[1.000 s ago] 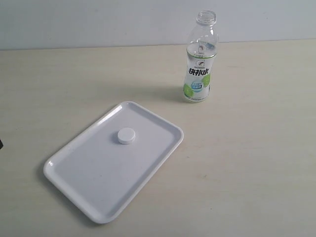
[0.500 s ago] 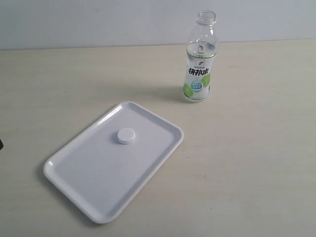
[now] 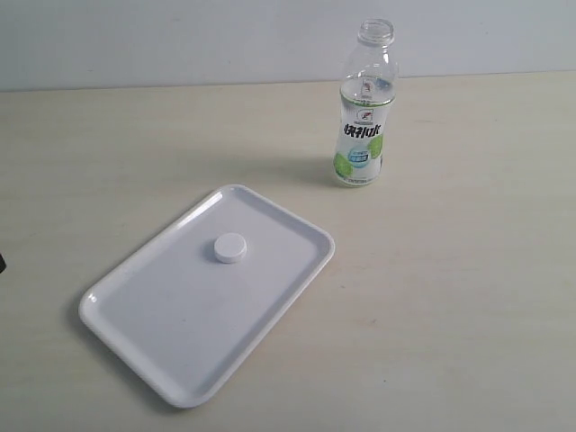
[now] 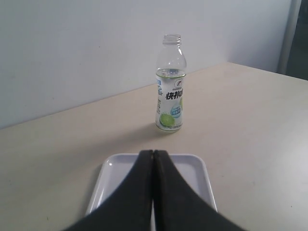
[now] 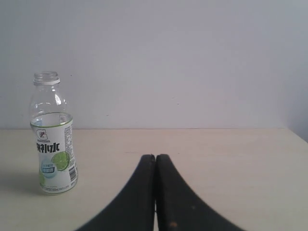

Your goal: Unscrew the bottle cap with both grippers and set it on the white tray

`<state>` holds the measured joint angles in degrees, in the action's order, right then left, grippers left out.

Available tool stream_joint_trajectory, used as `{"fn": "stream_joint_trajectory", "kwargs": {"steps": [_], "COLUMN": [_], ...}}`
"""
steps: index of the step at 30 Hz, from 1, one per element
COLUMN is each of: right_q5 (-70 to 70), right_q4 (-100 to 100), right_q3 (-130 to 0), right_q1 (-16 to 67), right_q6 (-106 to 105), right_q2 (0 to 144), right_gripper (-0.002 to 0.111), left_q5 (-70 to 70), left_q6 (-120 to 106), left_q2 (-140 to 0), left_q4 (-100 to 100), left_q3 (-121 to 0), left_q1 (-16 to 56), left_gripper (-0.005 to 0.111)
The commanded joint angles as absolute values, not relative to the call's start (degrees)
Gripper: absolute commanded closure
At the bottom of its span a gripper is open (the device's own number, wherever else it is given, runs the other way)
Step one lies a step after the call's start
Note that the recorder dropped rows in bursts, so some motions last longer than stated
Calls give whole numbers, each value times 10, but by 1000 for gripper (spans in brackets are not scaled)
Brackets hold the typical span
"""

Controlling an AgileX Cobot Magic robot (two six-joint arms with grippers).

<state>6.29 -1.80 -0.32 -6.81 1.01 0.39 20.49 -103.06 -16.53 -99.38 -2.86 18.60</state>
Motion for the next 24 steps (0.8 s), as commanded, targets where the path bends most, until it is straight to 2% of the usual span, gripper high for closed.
{"fn": "stream_joint_trajectory", "kwargs": {"steps": [1, 8, 16, 24], "right_q5": [63, 63, 63, 63], "right_q4": [-16, -16, -16, -14], "right_q3": [0, 0, 0, 0], "right_q1": [-71, -71, -71, -71], "right_q6": [5, 5, 5, 5], "right_q2": [0, 0, 0, 0], "right_gripper": [108, 108, 108, 108], "left_q5": [210, 204, 175, 143], "left_q6": [-1032, -1032, -1023, -1073], "left_q2": [-163, -153, -6, 0], "left_q4": [-999, -999, -999, -980], "left_q3": [-28, -27, 0, 0], "left_q1": [187, 198, 199, 199], "left_gripper": [107, 107, 107, 107]}}
